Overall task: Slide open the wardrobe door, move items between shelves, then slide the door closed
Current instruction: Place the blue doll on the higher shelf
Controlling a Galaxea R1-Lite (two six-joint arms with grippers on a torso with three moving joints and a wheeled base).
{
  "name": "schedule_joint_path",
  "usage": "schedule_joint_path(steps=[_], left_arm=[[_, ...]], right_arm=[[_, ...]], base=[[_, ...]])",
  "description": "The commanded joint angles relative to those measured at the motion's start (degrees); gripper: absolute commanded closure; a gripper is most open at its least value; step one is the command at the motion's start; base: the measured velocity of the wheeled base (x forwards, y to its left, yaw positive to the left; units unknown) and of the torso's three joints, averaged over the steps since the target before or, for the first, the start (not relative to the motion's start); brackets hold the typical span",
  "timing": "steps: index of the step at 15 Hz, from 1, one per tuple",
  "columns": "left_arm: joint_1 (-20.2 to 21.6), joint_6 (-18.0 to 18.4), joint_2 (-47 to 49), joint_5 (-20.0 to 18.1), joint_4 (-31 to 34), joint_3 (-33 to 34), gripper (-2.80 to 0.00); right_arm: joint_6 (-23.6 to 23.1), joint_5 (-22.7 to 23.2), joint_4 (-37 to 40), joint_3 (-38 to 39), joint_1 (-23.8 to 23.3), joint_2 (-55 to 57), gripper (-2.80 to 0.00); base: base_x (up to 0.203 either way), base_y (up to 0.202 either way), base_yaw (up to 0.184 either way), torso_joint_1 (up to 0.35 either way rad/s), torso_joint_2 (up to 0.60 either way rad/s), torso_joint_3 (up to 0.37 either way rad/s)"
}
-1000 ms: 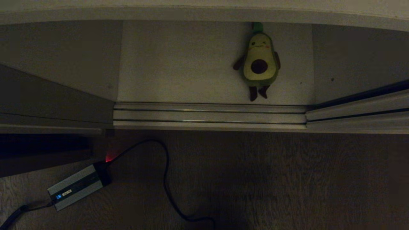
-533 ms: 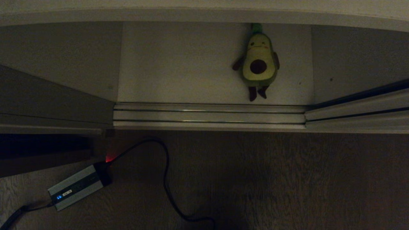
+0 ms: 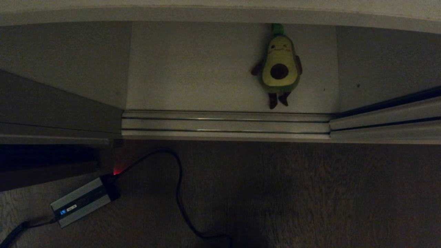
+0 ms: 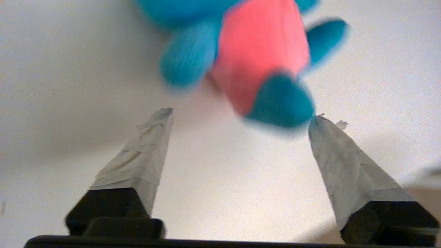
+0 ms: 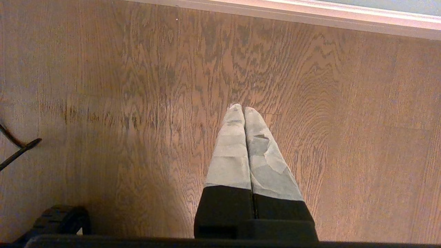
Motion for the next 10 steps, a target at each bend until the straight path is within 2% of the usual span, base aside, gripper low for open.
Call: schedule_joint_path(steps=[1, 4, 5, 10], left_arm=[[-0.05, -1.19, -4.75, -4.05, 4.53, 0.06, -2.80], [0.01, -5.04, -8.38, -9.09, 15.61, 1.01, -2.80], [0.01, -6.13, -9.79, -9.97, 18.36, 1.90, 0.00], [0.69, -6.68, -20.78, -12.75, 29.51, 13.17, 0.00]], right_arm=[[-0.03, 0.01, 0.02, 0.25, 0.01, -0.02, 0.00], [-0.03, 0.01, 0.02, 0.20, 0.01, -0.02, 0.00], [-0.03, 0.03, 0.02, 0.25, 0.01, -0.02, 0.00], [-0.03, -0.01, 0.02, 0.18, 0.01, -0.02, 0.00]], base=[[0.000, 0.000, 0.000, 0.000, 0.00, 0.000], [0.000, 0.000, 0.000, 0.000, 0.00, 0.000], [0.000, 0.000, 0.000, 0.000, 0.00, 0.000], [0.000, 0.000, 0.000, 0.000, 0.00, 0.000]])
